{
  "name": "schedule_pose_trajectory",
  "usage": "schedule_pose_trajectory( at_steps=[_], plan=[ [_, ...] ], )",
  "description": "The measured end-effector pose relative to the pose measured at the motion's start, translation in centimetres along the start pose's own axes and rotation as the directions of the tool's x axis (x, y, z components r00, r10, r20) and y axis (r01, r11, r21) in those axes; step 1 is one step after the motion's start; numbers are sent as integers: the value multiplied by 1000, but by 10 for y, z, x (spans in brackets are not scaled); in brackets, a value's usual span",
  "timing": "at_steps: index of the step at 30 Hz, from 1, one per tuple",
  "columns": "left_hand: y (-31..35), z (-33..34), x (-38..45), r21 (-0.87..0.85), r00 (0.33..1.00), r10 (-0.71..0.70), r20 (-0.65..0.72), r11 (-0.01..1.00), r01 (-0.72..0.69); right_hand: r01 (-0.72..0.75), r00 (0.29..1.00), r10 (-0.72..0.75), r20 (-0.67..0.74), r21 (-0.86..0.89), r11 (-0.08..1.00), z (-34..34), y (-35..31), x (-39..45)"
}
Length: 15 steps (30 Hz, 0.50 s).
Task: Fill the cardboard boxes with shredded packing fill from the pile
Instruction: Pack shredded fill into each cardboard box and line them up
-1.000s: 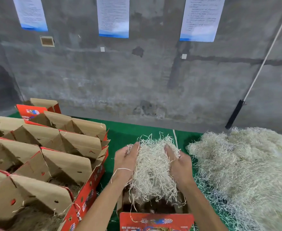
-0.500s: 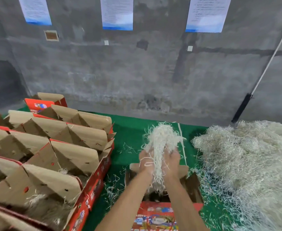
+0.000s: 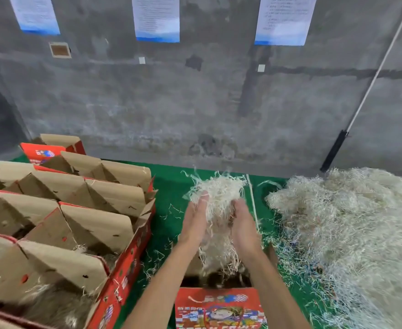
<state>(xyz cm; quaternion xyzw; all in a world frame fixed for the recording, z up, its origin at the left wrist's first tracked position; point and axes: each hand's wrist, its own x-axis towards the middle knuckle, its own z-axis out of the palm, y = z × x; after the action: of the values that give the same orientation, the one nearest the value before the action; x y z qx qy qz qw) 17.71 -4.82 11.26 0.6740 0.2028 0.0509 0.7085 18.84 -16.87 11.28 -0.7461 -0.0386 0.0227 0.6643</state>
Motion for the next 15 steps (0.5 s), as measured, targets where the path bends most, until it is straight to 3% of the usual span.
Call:
schedule_pose_trajectory(
  at_steps=[4,6,8,11,12,15],
  plan=[
    [-4,-16,3,91,999,25,-33,996,-22,151,987,-149,56,-41,988,-25,2,6],
    [-5,-17,12,-40,997,19,-77,999,-22,202,973,-203,-110,-21,979,-29,1,9],
    [-3,-13,11,-120,998,7,-56,993,-13,167,960,-166,-226,-15,986,-24,3,12],
    [-7,5,2,-18,997,35,65,999,-34,-11,997,29,-77,227,974,-2,8,4],
    [-9,13,-3,8,995,77,65,997,-78,-48,996,64,-61,238,970,3,12,1],
    [-4,14,-7,70,962,240,-129,970,-233,-58,992,86,-96,270,961,2,17,0]
  ],
)
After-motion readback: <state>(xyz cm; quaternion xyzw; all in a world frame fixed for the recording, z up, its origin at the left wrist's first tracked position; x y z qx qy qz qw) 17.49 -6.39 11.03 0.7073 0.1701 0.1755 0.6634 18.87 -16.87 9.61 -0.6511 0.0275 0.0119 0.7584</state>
